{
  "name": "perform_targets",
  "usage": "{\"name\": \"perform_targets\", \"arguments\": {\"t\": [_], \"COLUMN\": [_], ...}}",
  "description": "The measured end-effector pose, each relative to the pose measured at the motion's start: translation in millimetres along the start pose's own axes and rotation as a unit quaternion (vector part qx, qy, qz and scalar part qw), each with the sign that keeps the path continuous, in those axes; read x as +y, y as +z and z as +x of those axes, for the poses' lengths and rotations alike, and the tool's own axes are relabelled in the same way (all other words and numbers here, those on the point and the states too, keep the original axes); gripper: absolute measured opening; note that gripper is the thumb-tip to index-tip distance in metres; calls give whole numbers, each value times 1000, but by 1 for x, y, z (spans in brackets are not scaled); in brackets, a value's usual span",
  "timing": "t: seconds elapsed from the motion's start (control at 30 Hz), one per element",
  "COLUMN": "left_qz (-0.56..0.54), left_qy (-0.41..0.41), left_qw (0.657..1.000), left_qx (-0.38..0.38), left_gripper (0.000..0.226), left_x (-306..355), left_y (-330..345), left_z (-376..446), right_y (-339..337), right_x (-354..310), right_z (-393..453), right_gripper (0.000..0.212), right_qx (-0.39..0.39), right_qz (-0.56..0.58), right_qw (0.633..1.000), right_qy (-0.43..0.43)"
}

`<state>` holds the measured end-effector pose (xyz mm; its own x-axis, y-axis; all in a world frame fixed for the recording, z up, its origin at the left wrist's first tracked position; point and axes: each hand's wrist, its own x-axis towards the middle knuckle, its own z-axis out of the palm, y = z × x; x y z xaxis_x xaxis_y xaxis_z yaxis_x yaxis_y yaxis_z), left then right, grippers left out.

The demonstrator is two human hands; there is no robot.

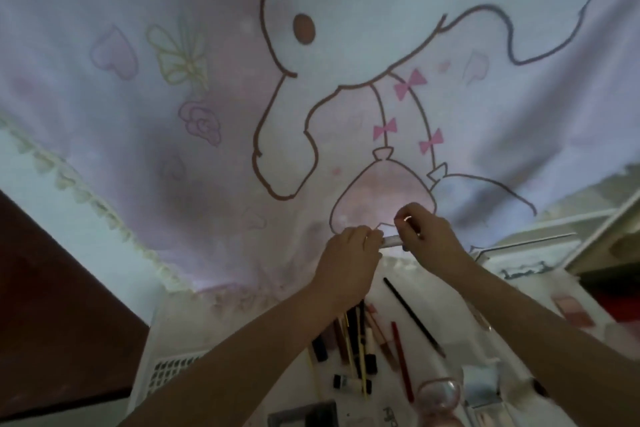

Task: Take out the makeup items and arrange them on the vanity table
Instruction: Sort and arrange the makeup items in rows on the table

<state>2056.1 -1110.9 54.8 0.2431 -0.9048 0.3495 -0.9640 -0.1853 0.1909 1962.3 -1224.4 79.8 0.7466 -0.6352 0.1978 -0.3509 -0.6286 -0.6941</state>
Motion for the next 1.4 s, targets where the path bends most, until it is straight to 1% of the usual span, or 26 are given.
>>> {"name": "perform_targets", "arguments": {"t": [0.07,0.13,0.2,0.23,0.3,0.37,0.43,0.5,0.53,0.57,0.63,0.73,0.83,0.87,0.9,0.93,0.97,1.0,1.07,1.1,1.17,1.2,1.23,1.27,1.33,1.4], "left_qz": [33,52,67,73,82,40,6,-29,-27,-14,20,10,3,8,11,18,26,34,42,40,45,49,52,54,53,44], "left_qy": [42,67,92,92,94,129,150,124,112,103,86,75,71,73,74,71,68,62,46,41,37,38,42,46,52,45], "left_qw": [997,992,987,985,984,987,986,989,990,990,993,995,994,993,993,994,994,995,996,997,997,997,997,997,997,998], "left_qx": [52,98,117,127,126,88,71,76,87,94,77,66,87,92,92,87,81,73,59,58,52,46,42,38,28,22], "left_gripper": [33,26,11,17,33,35,31,31,30,29,30,29,27,27,28,28,28,29,30,31,30,30,31,30,30,30], "left_x": [15,25,32,35,41,44,41,40,39,39,35,31,28,27,26,26,26,26,23,21,19,18,18,18,19,18], "left_y": [-24,-47,-71,-84,-106,-121,-127,-128,-128,-127,-121,-115,-115,-116,-116,-117,-118,-120,-122,-123,-124,-124,-124,-123,-121,-121], "left_z": [14,28,40,46,56,64,70,70,69,68,67,63,61,62,63,65,67,70,74,75,76,76,76,76,77,78], "right_y": [-23,-46,-68,-78,-95,-109,-120,-125,-127,-128,-127,-125,-125,-124,-123,-123,-124,-126,-128,-129,-132,-132,-131,-131,-131,-134], "right_x": [-19,-33,-47,-55,-70,-81,-85,-81,-79,-76,-71,-62,-54,-55,-55,-57,-58,-61,-64,-63,-61,-62,-62,-63,-63,-63], "right_z": [2,8,14,16,15,12,8,7,9,12,14,10,11,13,15,18,21,22,23,23,25,24,25,25,25,25], "right_gripper": [10,14,12,10,14,18,25,17,19,30,41,26,31,27,15,11,22,26,23,26,30,24,16,16,26,26], "right_qx": [44,82,104,119,155,172,164,141,124,98,29,-22,-60,-66,-69,-62,-46,-37,-38,-46,-71,-82,-90,-91,-85,-79], "right_qz": [-6,8,22,28,37,25,1,1,2,0,9,93,187,197,191,165,129,108,127,152,194,202,196,171,111,127], "right_qw": [999,997,994,992,984,972,960,962,969,978,991,985,967,967,971,978,985,988,983,977,969,968,970,976,985,981], "right_qy": [-22,-4,5,-9,-75,-160,-228,-235,-214,-184,-128,-143,-165,-149,-130,-110,-101,-105,-130,-143,-138,-123,-109,-96,-98,-122]}}
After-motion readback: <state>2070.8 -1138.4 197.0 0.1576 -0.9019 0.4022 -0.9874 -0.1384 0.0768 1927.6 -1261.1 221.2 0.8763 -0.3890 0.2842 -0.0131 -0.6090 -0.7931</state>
